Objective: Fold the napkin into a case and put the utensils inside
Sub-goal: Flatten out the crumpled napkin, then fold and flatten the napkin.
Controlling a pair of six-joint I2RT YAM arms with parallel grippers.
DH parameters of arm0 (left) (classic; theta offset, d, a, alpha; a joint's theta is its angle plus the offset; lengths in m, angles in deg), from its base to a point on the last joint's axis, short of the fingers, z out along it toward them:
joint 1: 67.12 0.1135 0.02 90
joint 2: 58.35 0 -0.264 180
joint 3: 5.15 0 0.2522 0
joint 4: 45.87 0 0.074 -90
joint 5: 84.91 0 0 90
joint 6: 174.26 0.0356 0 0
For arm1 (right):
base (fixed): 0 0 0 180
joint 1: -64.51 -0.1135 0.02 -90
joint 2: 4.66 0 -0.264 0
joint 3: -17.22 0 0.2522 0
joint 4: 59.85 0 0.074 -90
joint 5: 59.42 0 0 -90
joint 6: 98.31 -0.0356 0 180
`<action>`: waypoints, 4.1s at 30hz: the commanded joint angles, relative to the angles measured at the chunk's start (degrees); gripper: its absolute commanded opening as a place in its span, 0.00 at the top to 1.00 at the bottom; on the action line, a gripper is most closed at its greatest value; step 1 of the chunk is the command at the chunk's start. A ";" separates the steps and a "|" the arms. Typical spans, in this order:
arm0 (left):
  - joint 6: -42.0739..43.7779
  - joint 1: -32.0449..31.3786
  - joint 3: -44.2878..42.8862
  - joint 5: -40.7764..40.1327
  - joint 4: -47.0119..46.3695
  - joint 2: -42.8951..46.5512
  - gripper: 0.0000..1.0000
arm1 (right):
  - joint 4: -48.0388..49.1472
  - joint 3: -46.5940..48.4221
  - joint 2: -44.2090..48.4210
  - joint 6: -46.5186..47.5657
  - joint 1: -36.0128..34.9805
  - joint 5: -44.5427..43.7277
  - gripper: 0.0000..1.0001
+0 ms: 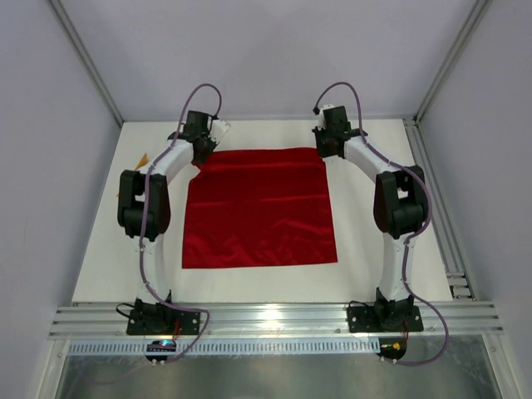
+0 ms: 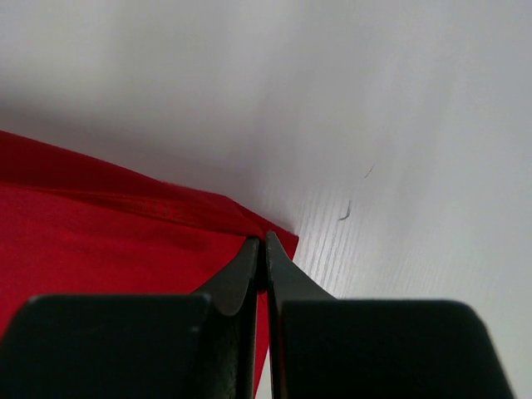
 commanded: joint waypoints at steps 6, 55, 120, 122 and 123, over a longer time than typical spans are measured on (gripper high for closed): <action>5.05 0.30 10.30 1.16 -1.71 15.32 1.00 | 7.31 -18.35 18.66 -2.37 -0.18 4.22 0.97; 17.45 -5.06 51.19 16.11 27.73 52.60 0.88 | -4.29 -57.40 44.70 -21.97 -8.97 5.36 0.97; 6.11 -5.58 57.87 6.50 10.14 49.50 0.64 | 5.30 -66.45 46.88 -30.14 -9.41 8.00 0.89; 5.85 -5.58 57.43 9.85 13.12 52.59 0.60 | 4.25 -66.54 48.64 -30.06 -9.40 6.77 0.89; 5.59 -5.58 57.52 10.21 13.75 54.08 0.58 | 3.46 -66.37 50.65 -30.06 -9.41 6.07 0.89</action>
